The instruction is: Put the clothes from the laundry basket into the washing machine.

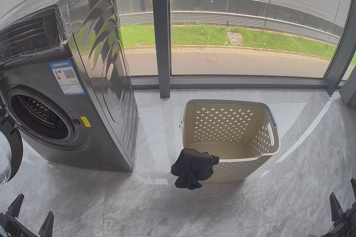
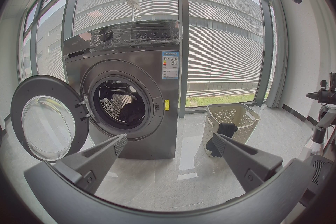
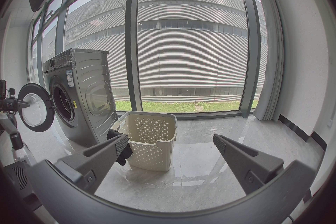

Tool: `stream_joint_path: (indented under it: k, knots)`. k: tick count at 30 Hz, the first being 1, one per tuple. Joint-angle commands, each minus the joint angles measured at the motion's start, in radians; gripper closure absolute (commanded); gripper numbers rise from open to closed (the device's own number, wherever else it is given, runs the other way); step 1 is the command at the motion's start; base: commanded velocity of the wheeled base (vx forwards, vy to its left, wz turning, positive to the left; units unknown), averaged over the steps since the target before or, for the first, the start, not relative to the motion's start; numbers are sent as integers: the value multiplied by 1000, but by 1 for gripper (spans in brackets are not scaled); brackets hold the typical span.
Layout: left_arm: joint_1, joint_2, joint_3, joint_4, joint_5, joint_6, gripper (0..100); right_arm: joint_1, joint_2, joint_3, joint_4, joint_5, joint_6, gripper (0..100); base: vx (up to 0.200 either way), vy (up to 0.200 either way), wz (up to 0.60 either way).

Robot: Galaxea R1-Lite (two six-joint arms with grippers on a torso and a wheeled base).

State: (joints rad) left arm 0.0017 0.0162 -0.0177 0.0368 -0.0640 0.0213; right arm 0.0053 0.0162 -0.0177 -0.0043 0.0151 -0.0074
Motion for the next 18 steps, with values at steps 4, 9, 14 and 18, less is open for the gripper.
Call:
stream_joint_path:
  k: [4,9,14,18]
  knots:
    - [0,-16,18,0,1,0,0,1,-16,16,0,0,0,0,0,0,0]
    - [0,-16,18,0,0,-1,0,-1,-15,16,0,0,1,0,0,0,0]
    - [0,-16,18,0,0,0,0,1,-16,16,0,0,1,0,0,0,0]
    - [0,-16,18,0,0,0,0,1,-16,16,0,0,0,0,0,0,0]
